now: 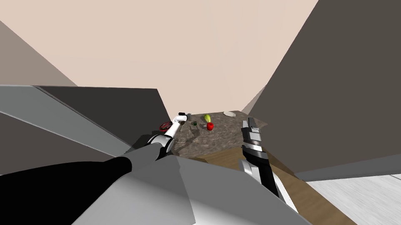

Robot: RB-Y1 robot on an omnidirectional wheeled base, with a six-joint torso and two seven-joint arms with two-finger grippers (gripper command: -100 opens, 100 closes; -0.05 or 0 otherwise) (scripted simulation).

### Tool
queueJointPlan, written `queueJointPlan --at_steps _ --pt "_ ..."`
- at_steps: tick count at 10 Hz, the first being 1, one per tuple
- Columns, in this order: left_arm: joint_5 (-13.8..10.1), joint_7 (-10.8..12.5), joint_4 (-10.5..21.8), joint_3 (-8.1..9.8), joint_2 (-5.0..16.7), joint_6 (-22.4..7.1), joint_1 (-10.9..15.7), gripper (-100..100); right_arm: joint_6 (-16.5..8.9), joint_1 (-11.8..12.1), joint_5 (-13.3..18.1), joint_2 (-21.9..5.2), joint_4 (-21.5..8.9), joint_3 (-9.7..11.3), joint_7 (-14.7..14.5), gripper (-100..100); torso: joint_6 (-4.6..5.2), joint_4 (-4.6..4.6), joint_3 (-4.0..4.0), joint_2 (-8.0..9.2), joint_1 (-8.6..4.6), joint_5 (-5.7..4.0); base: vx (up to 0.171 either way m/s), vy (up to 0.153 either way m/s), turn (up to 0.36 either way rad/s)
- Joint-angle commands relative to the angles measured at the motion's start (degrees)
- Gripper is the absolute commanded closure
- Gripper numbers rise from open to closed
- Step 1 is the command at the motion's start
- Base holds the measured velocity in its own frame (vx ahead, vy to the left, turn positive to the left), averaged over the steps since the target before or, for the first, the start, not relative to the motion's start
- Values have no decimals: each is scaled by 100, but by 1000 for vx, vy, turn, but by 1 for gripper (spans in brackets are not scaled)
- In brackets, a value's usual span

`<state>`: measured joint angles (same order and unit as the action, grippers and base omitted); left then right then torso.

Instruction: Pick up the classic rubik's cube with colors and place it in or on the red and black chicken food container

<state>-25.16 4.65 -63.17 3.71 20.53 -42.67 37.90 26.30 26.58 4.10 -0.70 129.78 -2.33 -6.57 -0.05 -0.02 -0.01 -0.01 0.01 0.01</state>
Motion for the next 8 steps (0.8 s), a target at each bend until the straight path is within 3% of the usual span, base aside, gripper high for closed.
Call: queueJointPlan --at_steps 1,2,3,4,5,6,7,8 --pt "-114 -113 286 17 79 -280 273 -100 0 0 0 0 0 0 0 0 0 0 0 0 0 0 6 4 -58" --pt "-114 -113 446 17 79 -280 273 -100 0 0 0 0 0 0 0 0 3 1 0 -1 -1 -1 7 7 -52" --pt "-198 -205 679 34 143 -492 493 -100 0 0 0 0 0 0 0 0 1 -1 -1 -2 0 0 11 8 -77" --pt "-198 -205 855 34 143 -566 493 -100 0 0 0 0 0 0 0 0 2 0 -1 -3 0 -1 11 9 -47" --pt "-198 -205 857 34 143 -566 493 -100 0 0 0 0 0 0 0 0 0 -1 -1 -2 1 0 0 0 0" --pt "-278 -300 1068 50 199 -840 699 -100 0 0 0 0 0 0 0 0 0 -1 0 0 1 0 4 4 -68" --pt "-278 -300 1228 50 199 -840 699 -100 0 0 0 0 0 0 0 0 2 0 0 -1 -1 -1 7 7 -52" --pt "-355 -396 1420 65 249 -1083 893 -100 0 0 0 0 0 0 0 0 0 0 -1 -1 0 0 12 8 -89"
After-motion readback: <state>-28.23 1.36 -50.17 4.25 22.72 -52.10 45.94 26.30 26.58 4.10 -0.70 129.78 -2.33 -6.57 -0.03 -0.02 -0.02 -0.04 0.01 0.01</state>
